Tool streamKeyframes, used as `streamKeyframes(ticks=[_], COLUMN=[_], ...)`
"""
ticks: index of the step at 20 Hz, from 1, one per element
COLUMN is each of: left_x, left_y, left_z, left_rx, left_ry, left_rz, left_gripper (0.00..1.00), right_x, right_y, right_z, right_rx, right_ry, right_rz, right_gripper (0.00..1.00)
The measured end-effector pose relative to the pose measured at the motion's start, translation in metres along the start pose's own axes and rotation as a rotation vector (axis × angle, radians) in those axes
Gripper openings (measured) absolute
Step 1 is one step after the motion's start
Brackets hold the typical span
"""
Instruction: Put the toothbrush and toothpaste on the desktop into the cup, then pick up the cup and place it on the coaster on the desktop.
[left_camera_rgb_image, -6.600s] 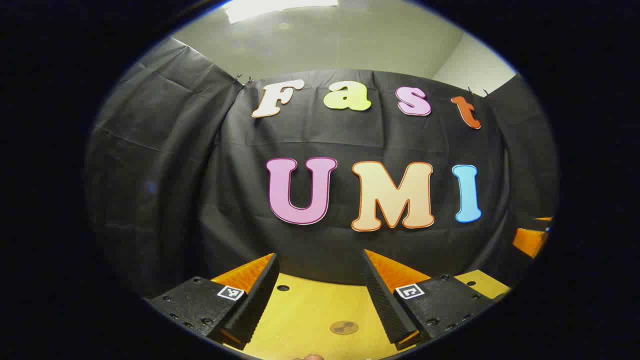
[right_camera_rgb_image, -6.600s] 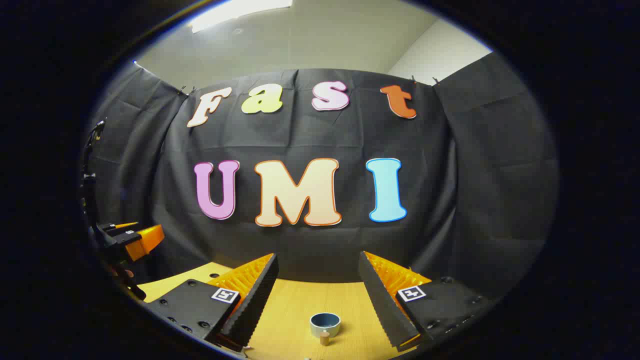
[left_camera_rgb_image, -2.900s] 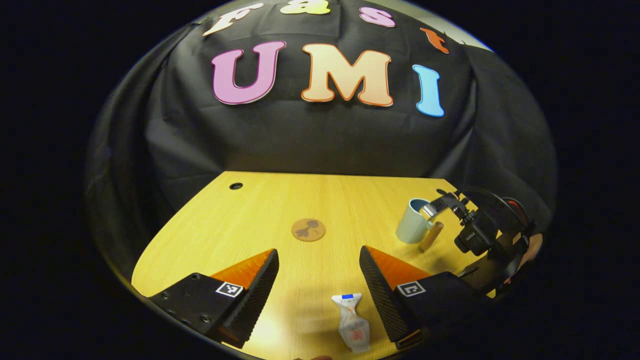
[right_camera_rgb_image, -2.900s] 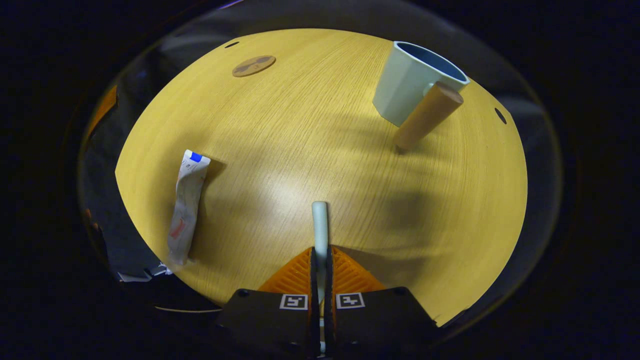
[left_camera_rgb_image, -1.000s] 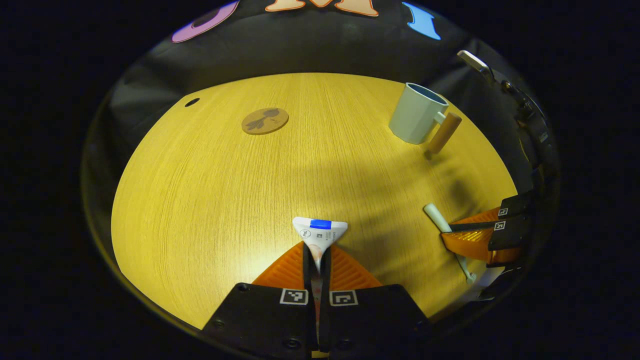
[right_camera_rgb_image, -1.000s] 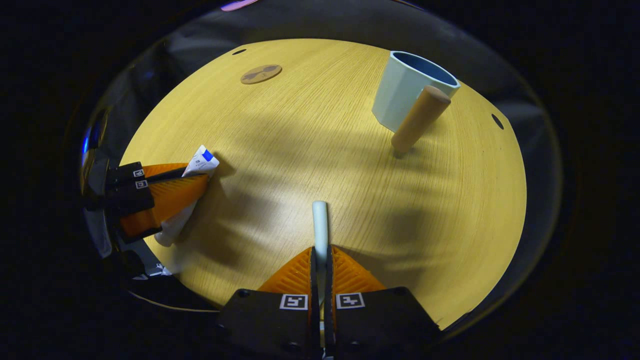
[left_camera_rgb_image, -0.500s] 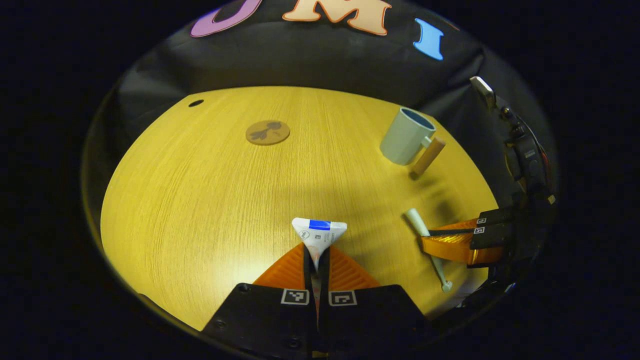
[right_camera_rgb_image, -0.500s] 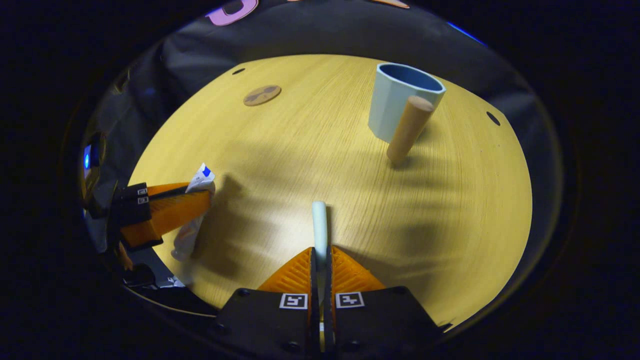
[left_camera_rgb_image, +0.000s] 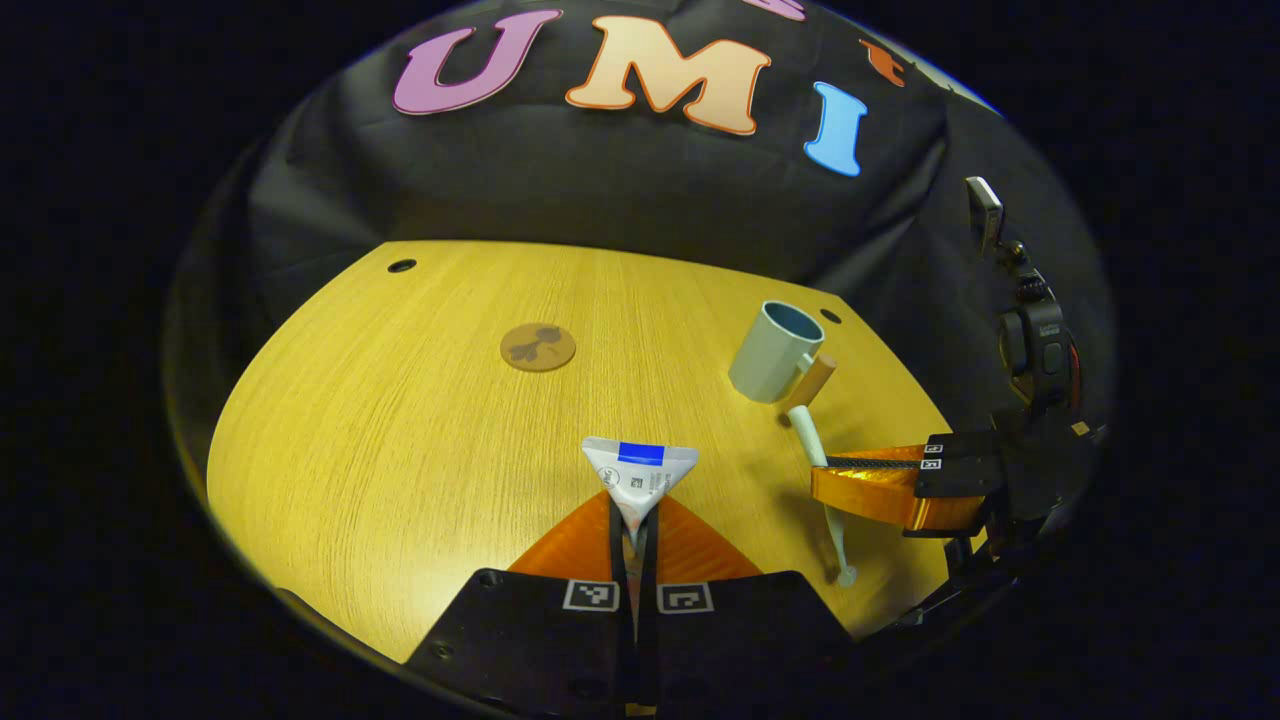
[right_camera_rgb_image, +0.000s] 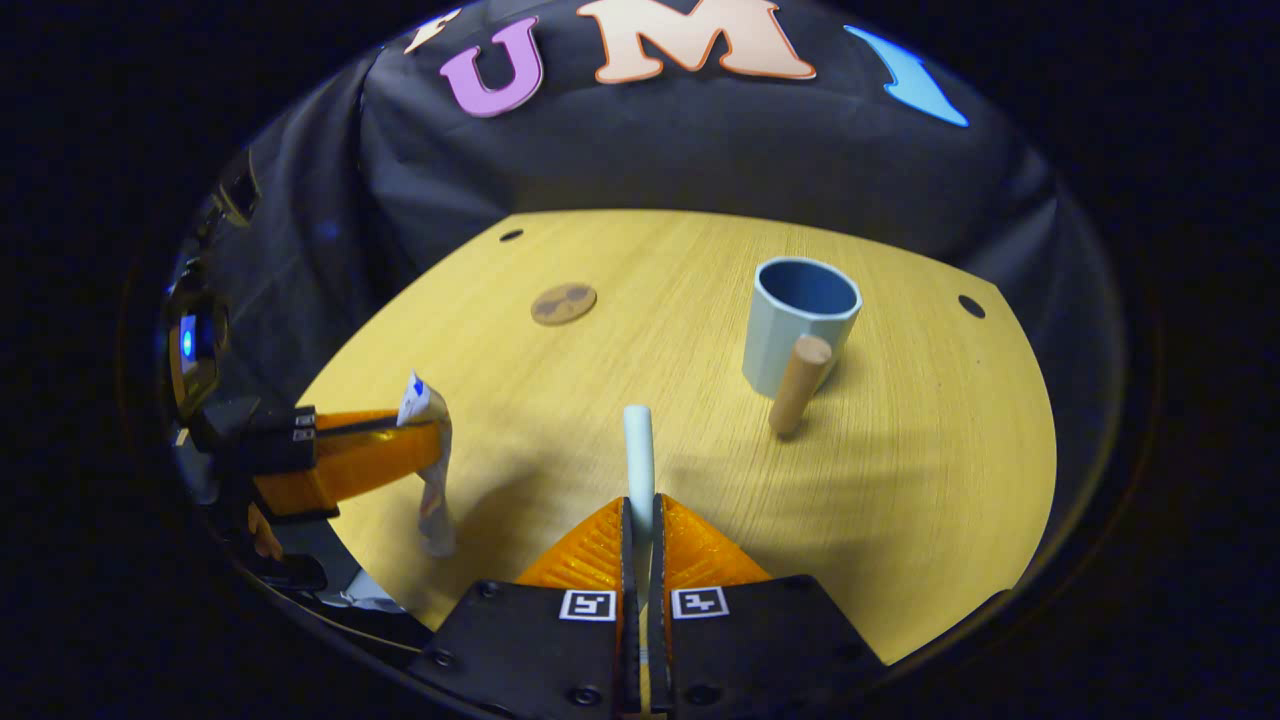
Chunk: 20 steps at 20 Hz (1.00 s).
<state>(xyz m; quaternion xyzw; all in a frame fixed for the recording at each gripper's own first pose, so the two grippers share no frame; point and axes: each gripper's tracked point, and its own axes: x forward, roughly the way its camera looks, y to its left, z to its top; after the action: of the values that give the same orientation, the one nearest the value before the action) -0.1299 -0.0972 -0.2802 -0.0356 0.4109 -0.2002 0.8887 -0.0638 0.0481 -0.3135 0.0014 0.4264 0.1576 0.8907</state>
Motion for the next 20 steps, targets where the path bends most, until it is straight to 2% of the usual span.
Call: streamKeyframes(ticks=[4, 8, 14, 20], left_x=[-0.018, -0.027, -0.042, -0.055], left_y=[-0.001, -0.002, -0.009, -0.004], left_z=[0.030, 0.055, 0.073, 0.078], left_rx=[-0.009, -0.023, -0.031, -0.047], left_ry=[-0.097, -0.144, -0.180, -0.199], left_rz=[0.000, -0.007, -0.016, 0.010], left_gripper=[0.00, 0.00, 0.00, 0.00], right_x=[-0.012, -0.021, -0.019, -0.002], right_y=[-0.001, -0.010, -0.049, -0.089], right_z=[0.046, 0.100, 0.177, 0.226], right_rx=[0.043, 0.057, 0.121, 0.209], right_ry=[-0.154, -0.273, -0.425, -0.549], right_rz=[0.013, 0.012, -0.022, -0.068], right_gripper=[0.06, 0.06, 0.06, 0.06])
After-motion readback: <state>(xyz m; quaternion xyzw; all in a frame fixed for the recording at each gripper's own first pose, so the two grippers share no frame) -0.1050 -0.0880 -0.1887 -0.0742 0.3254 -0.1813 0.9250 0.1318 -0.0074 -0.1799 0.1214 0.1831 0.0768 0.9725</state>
